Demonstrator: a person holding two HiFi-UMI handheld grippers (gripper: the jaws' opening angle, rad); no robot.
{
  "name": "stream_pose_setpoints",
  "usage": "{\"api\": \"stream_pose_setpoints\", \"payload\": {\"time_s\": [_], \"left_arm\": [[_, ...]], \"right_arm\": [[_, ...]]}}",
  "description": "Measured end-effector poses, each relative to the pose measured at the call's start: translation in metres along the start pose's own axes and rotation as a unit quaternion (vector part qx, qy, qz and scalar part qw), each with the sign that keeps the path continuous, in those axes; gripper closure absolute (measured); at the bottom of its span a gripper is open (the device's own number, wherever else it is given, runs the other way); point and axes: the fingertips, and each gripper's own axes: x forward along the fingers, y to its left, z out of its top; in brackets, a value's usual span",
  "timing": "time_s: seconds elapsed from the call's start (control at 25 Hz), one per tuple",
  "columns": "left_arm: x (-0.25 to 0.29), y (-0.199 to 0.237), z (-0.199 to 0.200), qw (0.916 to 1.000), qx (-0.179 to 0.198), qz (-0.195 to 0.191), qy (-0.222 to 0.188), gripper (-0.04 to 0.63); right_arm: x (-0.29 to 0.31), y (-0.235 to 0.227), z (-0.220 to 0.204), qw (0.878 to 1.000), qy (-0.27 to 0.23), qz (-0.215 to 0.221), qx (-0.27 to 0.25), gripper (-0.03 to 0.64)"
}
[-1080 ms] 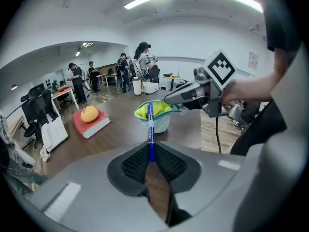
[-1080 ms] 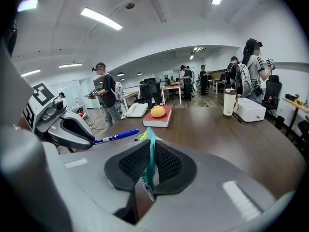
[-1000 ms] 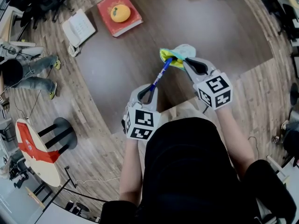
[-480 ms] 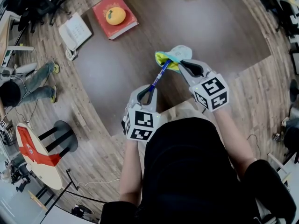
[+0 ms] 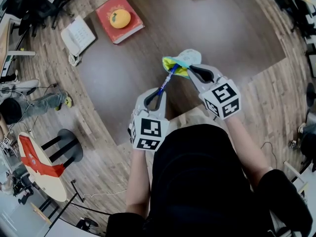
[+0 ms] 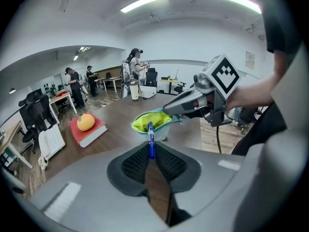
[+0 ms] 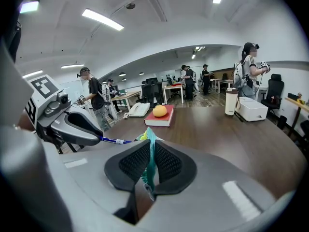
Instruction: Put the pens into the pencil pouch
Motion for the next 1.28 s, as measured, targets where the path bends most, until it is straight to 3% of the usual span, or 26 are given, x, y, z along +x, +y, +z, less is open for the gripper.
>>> {"api": "stream_pose_setpoints", "payload": {"time_s": [0.68,1.28], "left_arm": [[0.013,-0.001,0.029,0.9997,-0.003,0.001,-0.025,0.556],[0.037,-0.009,0.041,0.9998,-0.002,0.008,-0.016,0.555]], "right_arm": [[-0.001,-0.006,0.003,1.0,-0.005,0.011,-0.004,0.578],[-0.002,-0.007,-0.002,0.999,0.006,0.047,-0.012,0.578]]}}
